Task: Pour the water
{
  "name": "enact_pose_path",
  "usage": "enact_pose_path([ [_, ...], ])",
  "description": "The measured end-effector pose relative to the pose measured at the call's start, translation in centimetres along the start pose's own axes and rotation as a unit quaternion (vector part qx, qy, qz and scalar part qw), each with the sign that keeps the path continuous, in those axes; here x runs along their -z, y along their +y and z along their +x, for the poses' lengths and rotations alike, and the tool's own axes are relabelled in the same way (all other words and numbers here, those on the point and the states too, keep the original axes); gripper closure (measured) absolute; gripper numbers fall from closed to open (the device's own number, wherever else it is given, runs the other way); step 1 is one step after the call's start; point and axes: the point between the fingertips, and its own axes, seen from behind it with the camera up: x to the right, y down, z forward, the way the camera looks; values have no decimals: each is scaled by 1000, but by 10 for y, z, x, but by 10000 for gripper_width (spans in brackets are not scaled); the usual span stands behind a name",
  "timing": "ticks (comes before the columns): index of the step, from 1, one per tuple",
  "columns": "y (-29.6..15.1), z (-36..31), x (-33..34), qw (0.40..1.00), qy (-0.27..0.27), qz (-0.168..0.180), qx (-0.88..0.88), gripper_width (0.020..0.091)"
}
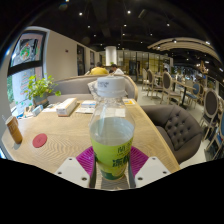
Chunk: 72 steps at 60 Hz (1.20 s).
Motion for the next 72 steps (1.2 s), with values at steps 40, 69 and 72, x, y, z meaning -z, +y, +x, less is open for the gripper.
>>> enact_pose_path([
  [40,-166,-81,44,938,174,42,295,691],
  [69,-181,-345,35,679,179,42,711,695],
  [72,-167,-352,29,645,176,22,743,694],
])
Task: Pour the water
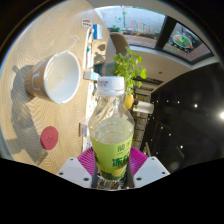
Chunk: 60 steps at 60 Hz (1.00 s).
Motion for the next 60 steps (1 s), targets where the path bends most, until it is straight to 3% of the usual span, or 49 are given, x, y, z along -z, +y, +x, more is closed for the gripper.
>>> enact_pose_path([
  [11,-14,-28,-5,994,-6,-14,107,695],
  [24,-11,-25,-4,996,-15,-17,90,693],
  [39,4,5,7,984,-53,9,-169,690],
  [48,7,10,11,923,-102,41,-370,691],
  [60,9,-24,-13,785,-185,66,-588,692],
])
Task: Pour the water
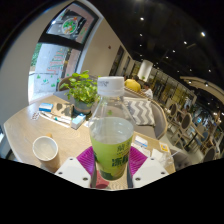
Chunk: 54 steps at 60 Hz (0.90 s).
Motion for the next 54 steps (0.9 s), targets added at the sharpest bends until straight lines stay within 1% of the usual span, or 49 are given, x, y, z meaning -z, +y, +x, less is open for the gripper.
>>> enact_pose_path([
  [12,49,-20,-42,993,-65,0,-101,688],
  [22,88,-33,-68,986,-87,-11,-145,688],
  [28,111,-40,-76,984,-91,-21,-153,688],
  [29,115,-42,-75,984,-91,-18,-152,672],
  [30,112,-41,-75,984,-89,-4,-153,674],
  [33,112,-38,-73,985,-85,6,-148,670],
  [40,112,-39,-72,984,-74,12,-163,598],
  [42,114,-38,-73,983,-74,5,-166,566],
  [43,118,-39,-75,983,-73,-5,-168,550],
  [45,128,-41,-75,983,-71,-30,-169,482],
  [49,143,-41,-70,982,-65,-67,-163,236],
  [51,146,-37,-64,982,-56,-81,-161,271],
  [53,145,-33,-56,982,-45,-89,-160,270],
  [54,145,-32,-52,982,-43,-91,-160,257],
])
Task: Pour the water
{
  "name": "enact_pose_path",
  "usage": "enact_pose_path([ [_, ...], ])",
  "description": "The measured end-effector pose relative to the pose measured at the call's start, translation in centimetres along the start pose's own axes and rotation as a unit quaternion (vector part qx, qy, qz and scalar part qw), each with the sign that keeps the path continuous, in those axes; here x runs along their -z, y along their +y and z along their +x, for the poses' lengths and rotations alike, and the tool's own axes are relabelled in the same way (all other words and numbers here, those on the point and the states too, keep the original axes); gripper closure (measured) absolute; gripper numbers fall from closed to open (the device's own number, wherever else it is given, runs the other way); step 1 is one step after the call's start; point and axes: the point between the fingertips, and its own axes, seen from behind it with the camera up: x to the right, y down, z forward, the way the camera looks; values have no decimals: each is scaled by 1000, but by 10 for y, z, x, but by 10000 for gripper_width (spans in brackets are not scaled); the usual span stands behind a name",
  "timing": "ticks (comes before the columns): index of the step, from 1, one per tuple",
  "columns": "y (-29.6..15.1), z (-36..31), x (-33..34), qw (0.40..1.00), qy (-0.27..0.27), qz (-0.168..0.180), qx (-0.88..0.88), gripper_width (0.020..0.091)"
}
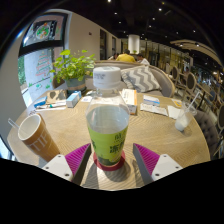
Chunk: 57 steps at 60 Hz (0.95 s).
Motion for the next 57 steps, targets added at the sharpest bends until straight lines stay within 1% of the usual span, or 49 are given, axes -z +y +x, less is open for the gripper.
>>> enact_pose_path([
  [1,-1,-1,6,1000,2,-1,0,246],
  [7,-6,-2,48,1000,27,-11,0,246],
  [16,-19,-11,133,997,75,-31,-17,250],
  [24,-28,-33,199,994,99,-26,-27,253],
  [30,-28,-48,234,993,111,-23,-33,249],
  [44,-26,-64,281,990,128,-18,-55,252],
  [48,-28,-58,285,989,140,-6,-43,251],
  [53,-19,-52,288,988,147,-21,-31,249],
  [57,-18,-50,288,988,146,-22,-38,251],
])
